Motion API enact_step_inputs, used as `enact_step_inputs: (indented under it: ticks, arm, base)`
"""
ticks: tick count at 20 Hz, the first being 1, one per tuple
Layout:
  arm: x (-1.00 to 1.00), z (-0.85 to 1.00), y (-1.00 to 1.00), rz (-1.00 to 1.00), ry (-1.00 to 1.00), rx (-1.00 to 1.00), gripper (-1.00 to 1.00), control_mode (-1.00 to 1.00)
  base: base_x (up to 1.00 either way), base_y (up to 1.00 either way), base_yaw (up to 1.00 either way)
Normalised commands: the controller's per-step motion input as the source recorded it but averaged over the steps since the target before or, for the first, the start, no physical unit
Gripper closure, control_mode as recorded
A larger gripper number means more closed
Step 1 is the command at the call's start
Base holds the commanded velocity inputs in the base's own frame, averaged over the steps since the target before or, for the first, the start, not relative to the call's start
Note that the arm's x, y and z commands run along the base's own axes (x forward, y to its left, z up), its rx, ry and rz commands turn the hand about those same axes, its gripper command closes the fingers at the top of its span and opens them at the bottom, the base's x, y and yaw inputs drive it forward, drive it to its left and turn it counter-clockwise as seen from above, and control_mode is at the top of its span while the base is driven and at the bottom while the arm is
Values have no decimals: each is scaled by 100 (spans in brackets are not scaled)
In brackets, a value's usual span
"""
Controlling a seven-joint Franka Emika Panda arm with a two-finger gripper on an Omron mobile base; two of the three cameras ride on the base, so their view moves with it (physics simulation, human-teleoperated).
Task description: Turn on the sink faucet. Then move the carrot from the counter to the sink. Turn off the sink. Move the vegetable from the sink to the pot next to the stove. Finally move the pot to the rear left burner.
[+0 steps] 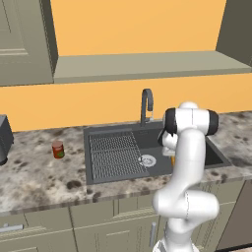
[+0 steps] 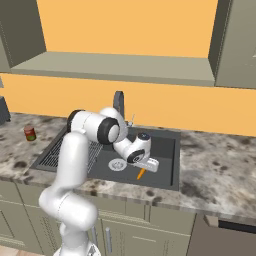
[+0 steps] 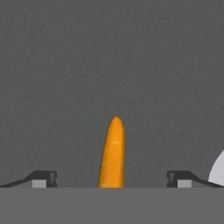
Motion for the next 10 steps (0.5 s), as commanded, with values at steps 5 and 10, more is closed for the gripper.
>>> enact_step_inputs:
  ticks: [5, 10]
  arm:
    - [6, -21, 0, 0, 0, 0, -100, -100]
    - [13, -19, 0, 0, 0, 0, -100, -100]
  base:
    - [0, 0, 0]
    - [0, 0, 0]
